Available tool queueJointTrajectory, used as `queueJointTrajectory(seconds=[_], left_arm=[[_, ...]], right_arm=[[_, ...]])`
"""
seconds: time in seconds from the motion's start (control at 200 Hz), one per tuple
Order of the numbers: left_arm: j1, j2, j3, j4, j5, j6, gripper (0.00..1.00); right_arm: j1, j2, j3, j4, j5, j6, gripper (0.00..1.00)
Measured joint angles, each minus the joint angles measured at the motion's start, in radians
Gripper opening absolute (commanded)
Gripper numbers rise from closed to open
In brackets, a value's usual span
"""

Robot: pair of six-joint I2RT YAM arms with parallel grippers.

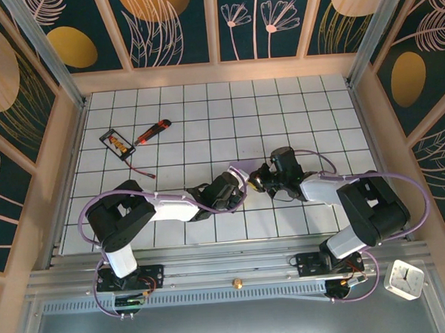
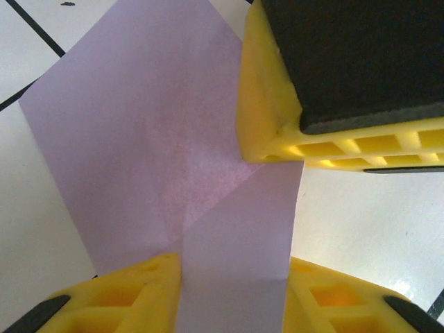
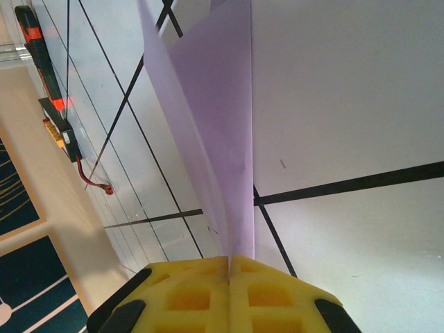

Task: Fold a paper plane with a square sheet of paper (pick it up from the middle)
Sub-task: Perform the fifth fold on the wing at the bottom-center of the table.

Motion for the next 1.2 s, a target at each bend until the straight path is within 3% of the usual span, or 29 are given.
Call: queueJointTrajectory(seconds=[0.52, 0.911, 1.201], left_arm=[[-0.003, 0.0, 0.004, -0.004, -0.001, -0.018, 0.21], [-0.003, -0.005, -0.006, -0.007, -0.006, -0.055, 0.12], [-0.003, -0.046, -0.063, 0.014, -0.027, -0.142, 0.05]], right_arm=[[0.0, 0.002, 0.0, 0.0, -0.001, 0.0, 0.0], [-0.001, 0.013, 0.004, 0.0, -0.002, -0.006, 0.19], [-0.037, -0.062, 0.012, -0.063, 0.006, -0.06, 0.24]])
